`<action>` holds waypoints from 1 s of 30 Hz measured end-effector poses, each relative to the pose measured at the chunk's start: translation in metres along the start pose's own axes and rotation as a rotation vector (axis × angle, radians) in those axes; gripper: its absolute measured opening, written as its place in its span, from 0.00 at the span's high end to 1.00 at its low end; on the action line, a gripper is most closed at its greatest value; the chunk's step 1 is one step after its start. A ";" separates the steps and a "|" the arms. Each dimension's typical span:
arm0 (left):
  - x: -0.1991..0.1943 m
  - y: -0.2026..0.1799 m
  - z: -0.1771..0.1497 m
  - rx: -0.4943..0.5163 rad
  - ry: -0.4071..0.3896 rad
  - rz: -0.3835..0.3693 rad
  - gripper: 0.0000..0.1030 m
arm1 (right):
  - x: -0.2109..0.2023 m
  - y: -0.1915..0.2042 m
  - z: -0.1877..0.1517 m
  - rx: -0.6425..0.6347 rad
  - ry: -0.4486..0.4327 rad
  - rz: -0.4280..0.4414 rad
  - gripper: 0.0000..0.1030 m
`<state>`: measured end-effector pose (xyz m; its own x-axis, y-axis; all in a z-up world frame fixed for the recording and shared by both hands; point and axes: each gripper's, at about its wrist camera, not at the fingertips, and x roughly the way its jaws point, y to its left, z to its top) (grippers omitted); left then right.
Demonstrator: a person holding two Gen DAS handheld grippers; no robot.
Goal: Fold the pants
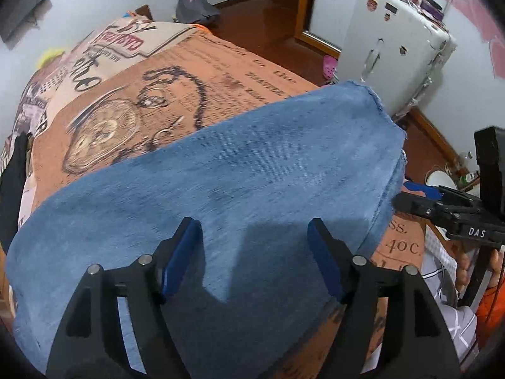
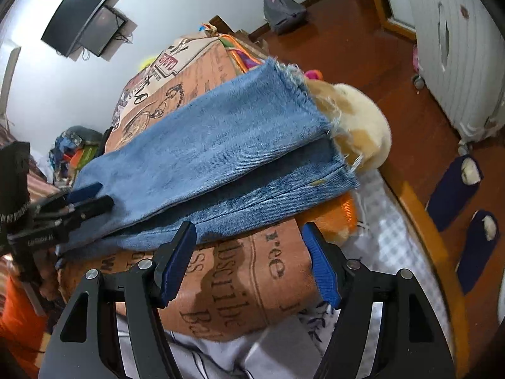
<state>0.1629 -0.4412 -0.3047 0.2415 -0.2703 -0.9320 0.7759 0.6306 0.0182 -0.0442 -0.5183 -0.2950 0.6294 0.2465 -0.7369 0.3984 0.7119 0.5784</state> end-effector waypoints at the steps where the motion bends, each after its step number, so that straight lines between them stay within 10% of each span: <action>1: 0.002 -0.004 0.000 0.000 -0.001 -0.002 0.28 | 0.001 -0.002 0.001 0.006 -0.004 -0.001 0.35; 30: 0.025 -0.042 0.014 0.008 0.000 -0.076 0.26 | -0.012 0.008 0.029 0.019 -0.189 -0.052 0.34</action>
<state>0.1450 -0.4848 -0.3237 0.1815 -0.3176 -0.9307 0.7969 0.6020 -0.0500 -0.0291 -0.5349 -0.2708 0.7212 0.0808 -0.6880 0.4446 0.7076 0.5491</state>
